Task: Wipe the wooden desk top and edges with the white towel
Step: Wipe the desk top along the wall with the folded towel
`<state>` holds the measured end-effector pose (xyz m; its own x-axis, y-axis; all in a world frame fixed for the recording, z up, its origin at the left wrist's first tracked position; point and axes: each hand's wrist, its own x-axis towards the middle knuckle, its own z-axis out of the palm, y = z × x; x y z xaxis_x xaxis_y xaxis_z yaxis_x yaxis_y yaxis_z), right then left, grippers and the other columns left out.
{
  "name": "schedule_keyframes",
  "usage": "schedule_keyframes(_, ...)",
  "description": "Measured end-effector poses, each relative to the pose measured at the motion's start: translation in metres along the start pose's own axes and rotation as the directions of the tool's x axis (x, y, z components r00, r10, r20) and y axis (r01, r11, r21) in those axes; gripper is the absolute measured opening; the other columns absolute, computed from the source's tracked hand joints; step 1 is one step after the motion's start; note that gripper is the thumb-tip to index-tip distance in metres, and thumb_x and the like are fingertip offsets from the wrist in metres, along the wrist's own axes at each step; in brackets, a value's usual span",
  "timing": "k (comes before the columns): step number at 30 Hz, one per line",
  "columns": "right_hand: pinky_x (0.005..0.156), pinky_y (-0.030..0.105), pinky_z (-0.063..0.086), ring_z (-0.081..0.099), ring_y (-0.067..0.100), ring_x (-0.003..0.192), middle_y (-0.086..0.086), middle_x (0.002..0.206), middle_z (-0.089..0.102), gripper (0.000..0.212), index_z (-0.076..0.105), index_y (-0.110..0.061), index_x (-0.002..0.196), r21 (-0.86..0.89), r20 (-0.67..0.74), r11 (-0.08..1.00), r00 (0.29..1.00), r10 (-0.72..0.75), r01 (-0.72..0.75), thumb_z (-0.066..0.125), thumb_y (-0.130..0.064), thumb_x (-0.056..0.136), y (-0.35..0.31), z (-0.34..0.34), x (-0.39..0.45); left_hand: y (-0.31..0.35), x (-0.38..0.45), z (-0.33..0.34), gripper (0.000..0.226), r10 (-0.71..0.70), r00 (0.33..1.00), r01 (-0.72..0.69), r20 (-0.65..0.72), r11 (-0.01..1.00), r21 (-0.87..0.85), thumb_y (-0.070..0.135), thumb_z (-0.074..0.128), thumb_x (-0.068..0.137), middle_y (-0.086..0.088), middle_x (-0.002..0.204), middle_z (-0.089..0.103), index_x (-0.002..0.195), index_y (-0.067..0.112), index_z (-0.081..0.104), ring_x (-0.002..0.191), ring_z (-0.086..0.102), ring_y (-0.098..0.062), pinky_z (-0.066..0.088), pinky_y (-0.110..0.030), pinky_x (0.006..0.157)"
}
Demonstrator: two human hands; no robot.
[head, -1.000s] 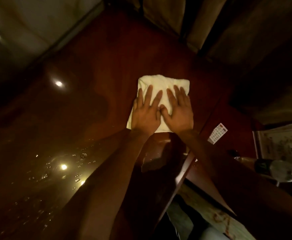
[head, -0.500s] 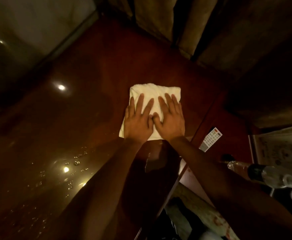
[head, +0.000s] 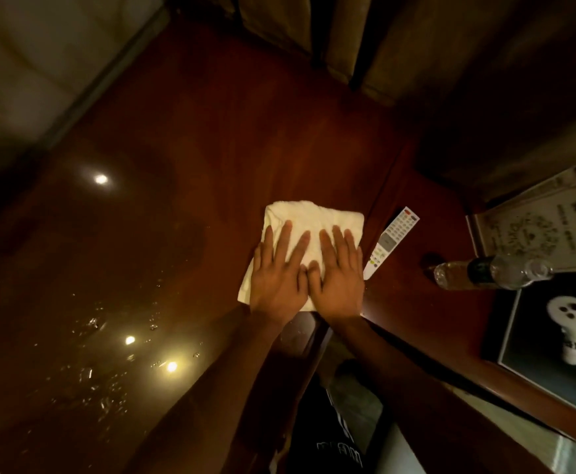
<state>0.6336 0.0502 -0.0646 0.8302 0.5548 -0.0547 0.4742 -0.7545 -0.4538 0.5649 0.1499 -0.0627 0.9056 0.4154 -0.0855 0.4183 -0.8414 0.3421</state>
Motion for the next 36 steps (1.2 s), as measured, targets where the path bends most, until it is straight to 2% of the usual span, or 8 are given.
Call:
schedule_keyframes(6, 0.116, 0.053, 0.017, 0.014, 0.027, 0.145, 0.01, 0.153, 0.029, 0.056, 0.038, -0.013, 0.142, 0.067, -0.051, 0.998, 0.999, 0.003, 0.001, 0.029, -0.034, 0.091, 0.009, 0.005, -0.005, 0.009, 0.0, 0.007, 0.057, -0.001, 1.0, -0.001, 0.017, 0.997, 0.079, 0.039, 0.032, 0.092, -0.011, 0.155, 0.022, 0.147, 0.025, 0.026, 0.143, 0.018, -0.037, 0.033, -0.052, 0.109)
schedule_keyframes(15, 0.118, 0.046, 0.009, 0.011, 0.028, 0.146, 0.011, 0.154, 0.028, 0.055, 0.038, -0.014, 0.142, 0.12, -0.079, 0.992, 0.997, -0.025, 0.034, 0.029, -0.037, 0.092, 0.035, -0.003, 0.046, 0.021, 0.058, 0.013, 0.056, 0.021, 1.0, -0.021, -0.005, 0.998, 0.056, 0.036, 0.025, 0.092, -0.011, 0.157, 0.019, 0.147, 0.025, 0.025, 0.144, 0.015, -0.037, 0.028, -0.053, 0.112)
schedule_keyframes(20, 0.117, 0.048, 0.012, 0.013, 0.029, 0.146, 0.01, 0.154, 0.029, 0.056, 0.038, -0.014, 0.142, 0.082, -0.089, 0.995, 0.995, -0.046, 0.053, 0.031, -0.035, 0.091, 0.055, -0.012, 0.091, 0.033, 0.103, 0.017, 0.057, 0.016, 1.0, -0.016, 0.002, 0.998, 0.053, 0.035, 0.024, 0.092, -0.009, 0.158, 0.014, 0.148, 0.027, 0.02, 0.145, 0.009, -0.036, 0.021, -0.053, 0.114)
schedule_keyframes(23, 0.117, 0.045, 0.008, 0.01, 0.027, 0.146, 0.009, 0.155, 0.026, 0.056, 0.036, -0.015, 0.143, 0.061, -0.075, 0.997, 0.996, -0.048, 0.053, 0.031, -0.035, 0.091, 0.067, -0.018, 0.116, 0.041, 0.132, 0.019, 0.058, 0.011, 1.0, -0.012, 0.016, 0.999, 0.052, 0.036, 0.028, 0.093, -0.008, 0.159, 0.007, 0.149, 0.028, 0.014, 0.145, 0.003, -0.036, 0.016, -0.052, 0.116)
schedule_keyframes(28, 0.117, 0.047, 0.01, 0.01, 0.028, 0.146, 0.01, 0.155, 0.025, 0.053, 0.034, -0.015, 0.144, 0.02, -0.074, 0.997, 0.994, -0.078, 0.08, 0.041, -0.024, 0.092, 0.087, -0.029, 0.164, 0.055, 0.179, 0.021, 0.059, 0.008, 1.0, -0.009, 0.013, 0.998, 0.063, 0.037, 0.025, 0.093, -0.008, 0.16, 0.003, 0.149, 0.027, 0.01, 0.145, 0.0, -0.037, 0.013, -0.052, 0.117)
schedule_keyframes(33, 0.117, 0.046, 0.009, 0.01, 0.028, 0.146, 0.01, 0.156, 0.023, 0.056, 0.031, -0.017, 0.145, -0.051, -0.049, 0.996, 0.996, -0.081, 0.078, 0.033, -0.032, 0.091, 0.105, -0.042, 0.212, 0.068, 0.23, 0.024, 0.06, 0.016, 1.0, -0.016, 0.002, 0.996, 0.084, 0.039, 0.021, 0.093, -0.01, 0.159, 0.002, 0.149, 0.026, 0.007, 0.145, -0.001, -0.038, 0.013, -0.054, 0.116)
schedule_keyframes(36, 0.117, 0.049, 0.01, 0.01, 0.029, 0.146, 0.01, 0.156, 0.022, 0.055, 0.031, -0.017, 0.146, -0.066, -0.045, 0.995, 0.996, -0.08, 0.077, 0.035, -0.029, 0.092, 0.114, -0.05, 0.24, 0.077, 0.258, 0.025, 0.059, 0.014, 1.0, -0.013, -0.009, 0.998, 0.067, 0.038, 0.026, 0.094, -0.011, 0.159, 0.003, 0.149, 0.026, 0.01, 0.145, 0.0, -0.039, 0.012, -0.054, 0.116)
